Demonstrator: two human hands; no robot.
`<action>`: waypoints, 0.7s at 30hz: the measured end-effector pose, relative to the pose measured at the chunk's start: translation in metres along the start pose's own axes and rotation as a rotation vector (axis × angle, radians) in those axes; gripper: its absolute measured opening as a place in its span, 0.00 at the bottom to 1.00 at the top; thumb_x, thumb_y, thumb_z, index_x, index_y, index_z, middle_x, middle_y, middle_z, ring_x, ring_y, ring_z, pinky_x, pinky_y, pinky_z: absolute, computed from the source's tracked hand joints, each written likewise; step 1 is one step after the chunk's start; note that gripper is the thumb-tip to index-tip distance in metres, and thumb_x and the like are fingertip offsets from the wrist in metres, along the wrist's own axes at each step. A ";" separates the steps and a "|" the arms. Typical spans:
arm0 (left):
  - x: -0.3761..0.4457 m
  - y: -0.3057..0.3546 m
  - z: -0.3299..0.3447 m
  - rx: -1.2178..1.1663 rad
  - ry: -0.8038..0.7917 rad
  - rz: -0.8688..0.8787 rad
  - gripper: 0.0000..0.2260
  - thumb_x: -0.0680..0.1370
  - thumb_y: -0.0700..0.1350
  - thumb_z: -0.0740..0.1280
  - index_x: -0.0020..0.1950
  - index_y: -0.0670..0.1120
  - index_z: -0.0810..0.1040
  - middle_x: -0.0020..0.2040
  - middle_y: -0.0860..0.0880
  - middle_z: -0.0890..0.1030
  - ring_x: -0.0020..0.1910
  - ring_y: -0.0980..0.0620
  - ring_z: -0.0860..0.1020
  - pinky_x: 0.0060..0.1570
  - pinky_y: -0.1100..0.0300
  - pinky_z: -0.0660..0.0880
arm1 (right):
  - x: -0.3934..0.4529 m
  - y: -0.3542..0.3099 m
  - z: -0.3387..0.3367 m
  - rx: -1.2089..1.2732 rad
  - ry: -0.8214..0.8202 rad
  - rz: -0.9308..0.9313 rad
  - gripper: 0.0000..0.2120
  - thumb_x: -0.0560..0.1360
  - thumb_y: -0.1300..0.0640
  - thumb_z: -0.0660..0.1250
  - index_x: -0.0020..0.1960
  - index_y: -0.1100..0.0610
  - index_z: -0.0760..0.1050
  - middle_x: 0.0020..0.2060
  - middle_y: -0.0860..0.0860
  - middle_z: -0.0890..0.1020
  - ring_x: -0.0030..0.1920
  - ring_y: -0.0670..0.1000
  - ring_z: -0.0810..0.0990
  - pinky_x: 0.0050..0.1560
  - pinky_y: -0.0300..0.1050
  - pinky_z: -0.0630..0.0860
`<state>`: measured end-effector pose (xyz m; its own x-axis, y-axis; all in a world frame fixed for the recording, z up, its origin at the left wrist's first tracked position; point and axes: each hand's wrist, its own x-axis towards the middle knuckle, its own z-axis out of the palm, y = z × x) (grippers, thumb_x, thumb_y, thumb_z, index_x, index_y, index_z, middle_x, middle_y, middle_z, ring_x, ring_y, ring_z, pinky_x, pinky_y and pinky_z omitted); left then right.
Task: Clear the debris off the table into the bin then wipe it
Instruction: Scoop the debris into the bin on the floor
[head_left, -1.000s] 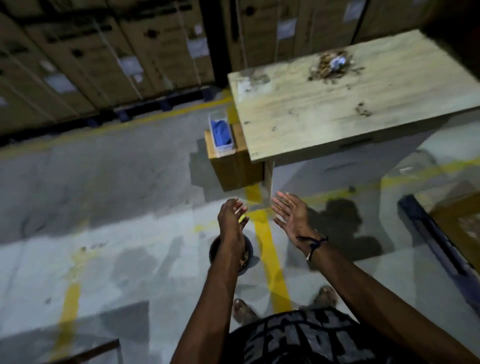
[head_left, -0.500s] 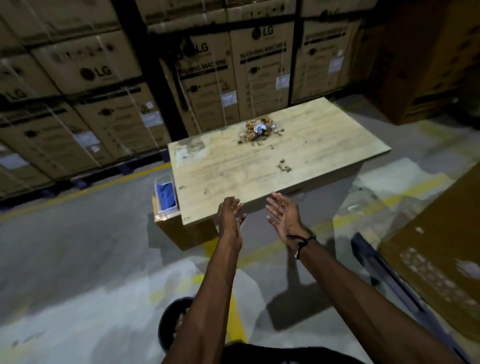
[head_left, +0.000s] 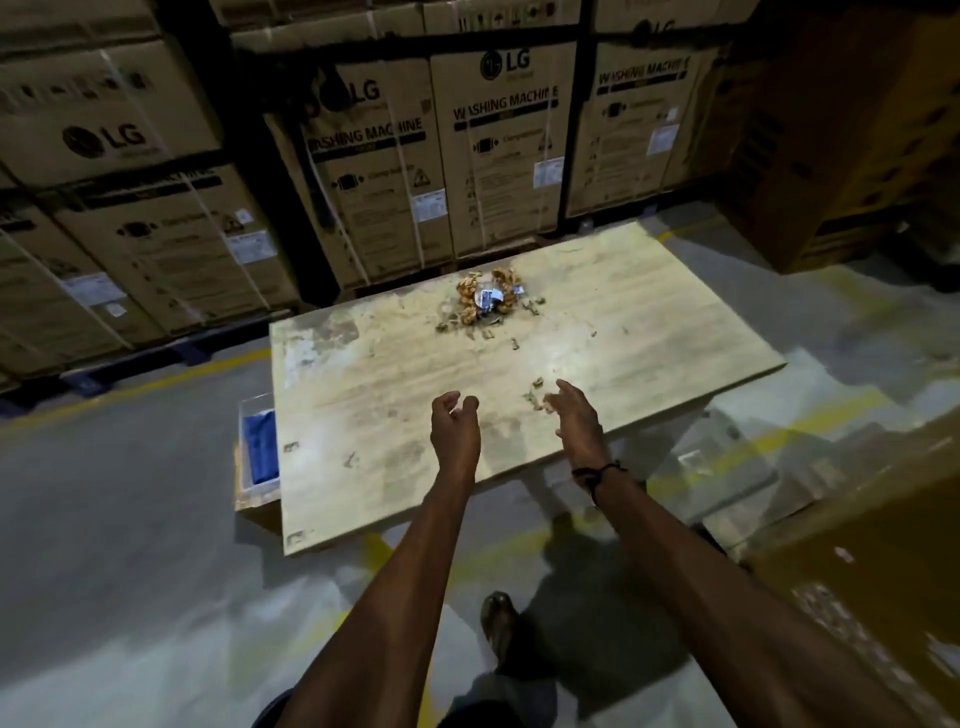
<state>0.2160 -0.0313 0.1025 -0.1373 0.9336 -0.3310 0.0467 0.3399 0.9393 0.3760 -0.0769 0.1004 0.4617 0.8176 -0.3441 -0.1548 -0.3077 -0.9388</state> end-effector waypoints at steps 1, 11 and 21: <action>0.016 -0.002 0.011 0.044 0.000 0.010 0.14 0.83 0.47 0.67 0.68 0.46 0.75 0.68 0.46 0.77 0.67 0.47 0.75 0.62 0.53 0.72 | 0.017 0.004 0.000 -0.071 0.034 -0.011 0.22 0.77 0.49 0.72 0.70 0.48 0.75 0.69 0.51 0.78 0.67 0.50 0.76 0.64 0.45 0.72; 0.144 -0.079 0.078 0.598 -0.103 0.195 0.32 0.84 0.53 0.67 0.83 0.43 0.60 0.85 0.42 0.55 0.82 0.41 0.59 0.76 0.46 0.65 | 0.150 0.109 0.009 -0.696 0.058 -0.138 0.50 0.73 0.48 0.78 0.84 0.55 0.51 0.84 0.53 0.54 0.83 0.58 0.52 0.80 0.57 0.57; 0.216 -0.143 0.106 1.039 -0.069 0.388 0.38 0.86 0.65 0.54 0.86 0.45 0.46 0.86 0.44 0.43 0.85 0.44 0.42 0.82 0.43 0.41 | 0.217 0.153 0.033 -1.149 0.121 -0.372 0.42 0.83 0.34 0.56 0.85 0.57 0.46 0.84 0.58 0.45 0.84 0.58 0.41 0.82 0.62 0.44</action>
<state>0.2845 0.1342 -0.1130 0.1202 0.9906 -0.0651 0.8854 -0.0772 0.4584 0.4234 0.0694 -0.1185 0.4013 0.9159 0.0055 0.8413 -0.3662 -0.3976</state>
